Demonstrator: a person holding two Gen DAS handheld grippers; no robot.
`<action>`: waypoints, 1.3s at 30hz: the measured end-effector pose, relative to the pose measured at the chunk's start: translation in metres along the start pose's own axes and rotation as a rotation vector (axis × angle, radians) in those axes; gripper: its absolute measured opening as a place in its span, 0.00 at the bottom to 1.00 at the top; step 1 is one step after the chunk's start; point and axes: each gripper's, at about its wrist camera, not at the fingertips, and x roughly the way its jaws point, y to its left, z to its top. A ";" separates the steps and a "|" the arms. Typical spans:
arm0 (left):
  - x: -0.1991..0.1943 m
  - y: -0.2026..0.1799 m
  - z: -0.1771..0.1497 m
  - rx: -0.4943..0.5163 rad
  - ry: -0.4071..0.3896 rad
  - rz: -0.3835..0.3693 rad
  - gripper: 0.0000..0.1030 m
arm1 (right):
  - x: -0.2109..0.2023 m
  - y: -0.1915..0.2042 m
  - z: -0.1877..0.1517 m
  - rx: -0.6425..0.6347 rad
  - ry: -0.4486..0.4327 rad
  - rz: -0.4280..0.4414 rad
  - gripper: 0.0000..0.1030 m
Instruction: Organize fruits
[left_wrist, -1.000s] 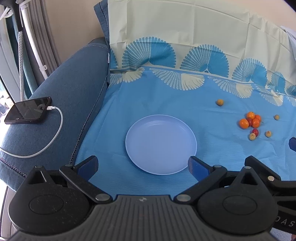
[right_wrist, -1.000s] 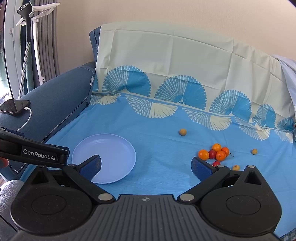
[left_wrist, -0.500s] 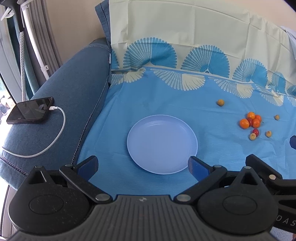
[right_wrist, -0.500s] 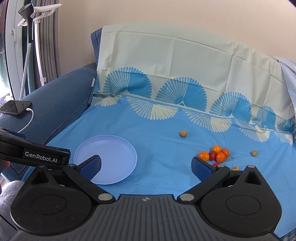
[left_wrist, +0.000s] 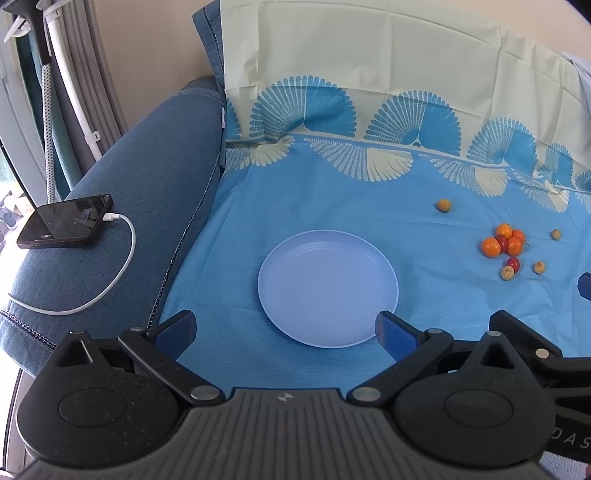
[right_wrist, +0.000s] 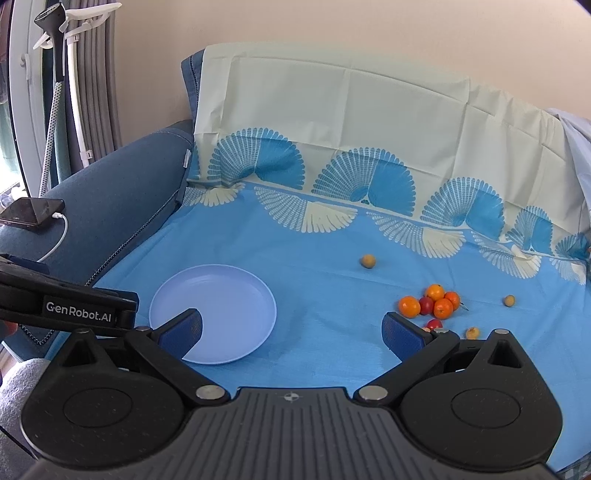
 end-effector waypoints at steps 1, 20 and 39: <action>0.000 0.000 0.001 -0.003 0.003 -0.003 1.00 | 0.000 0.000 0.000 0.000 0.001 0.002 1.00; -0.011 -0.016 0.004 0.039 -0.022 0.013 1.00 | -0.006 -0.020 -0.004 0.074 0.007 0.036 1.00; 0.028 -0.138 0.017 0.187 0.026 -0.124 1.00 | 0.009 -0.119 -0.037 0.261 0.034 -0.102 1.00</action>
